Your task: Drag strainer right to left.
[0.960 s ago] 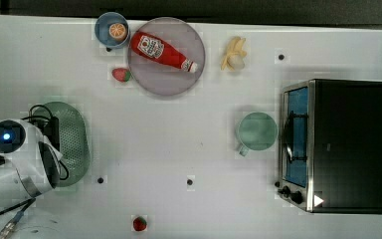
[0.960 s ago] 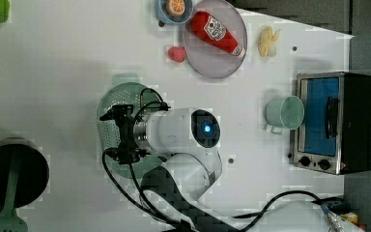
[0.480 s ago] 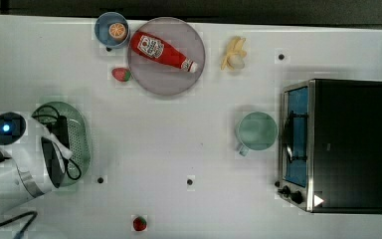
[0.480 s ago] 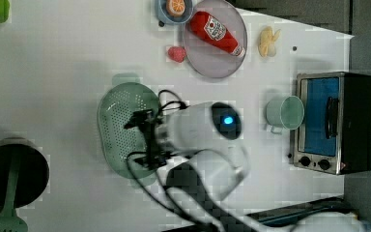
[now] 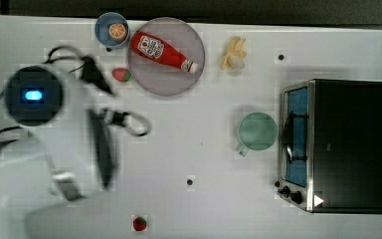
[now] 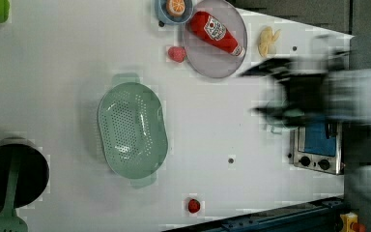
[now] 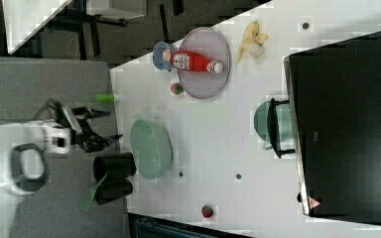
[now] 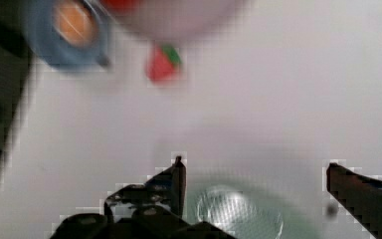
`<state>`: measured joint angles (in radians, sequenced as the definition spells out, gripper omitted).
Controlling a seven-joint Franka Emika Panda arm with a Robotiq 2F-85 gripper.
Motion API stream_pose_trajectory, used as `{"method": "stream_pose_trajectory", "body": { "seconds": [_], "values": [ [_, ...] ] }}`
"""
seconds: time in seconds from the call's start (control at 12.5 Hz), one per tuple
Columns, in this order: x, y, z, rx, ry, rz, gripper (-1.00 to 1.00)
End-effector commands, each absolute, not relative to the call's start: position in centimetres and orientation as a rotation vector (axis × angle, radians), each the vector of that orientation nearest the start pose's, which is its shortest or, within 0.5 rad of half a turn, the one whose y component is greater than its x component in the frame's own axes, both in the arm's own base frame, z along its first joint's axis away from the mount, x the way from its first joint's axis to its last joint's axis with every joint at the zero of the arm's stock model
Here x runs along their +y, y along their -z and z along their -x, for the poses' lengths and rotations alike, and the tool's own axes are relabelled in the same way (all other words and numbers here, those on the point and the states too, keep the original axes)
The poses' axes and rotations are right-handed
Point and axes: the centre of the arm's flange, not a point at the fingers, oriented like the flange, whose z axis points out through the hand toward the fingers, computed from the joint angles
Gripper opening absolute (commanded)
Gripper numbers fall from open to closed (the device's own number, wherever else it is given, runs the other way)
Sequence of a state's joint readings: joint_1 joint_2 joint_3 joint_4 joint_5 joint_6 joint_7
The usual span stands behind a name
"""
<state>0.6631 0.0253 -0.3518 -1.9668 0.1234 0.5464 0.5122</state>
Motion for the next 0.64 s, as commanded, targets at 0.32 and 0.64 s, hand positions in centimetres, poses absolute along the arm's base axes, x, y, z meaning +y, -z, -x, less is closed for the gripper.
{"method": "stream_pose_trajectory", "body": {
  "seconds": [0.32, 0.64],
  "values": [
    [-2.1, -54.4, -51.0, 1.214, -0.031, 2.875, 1.00],
    [-6.0, -57.5, -48.5, 1.218, 0.053, 2.945, 1.00]
  ]
}}
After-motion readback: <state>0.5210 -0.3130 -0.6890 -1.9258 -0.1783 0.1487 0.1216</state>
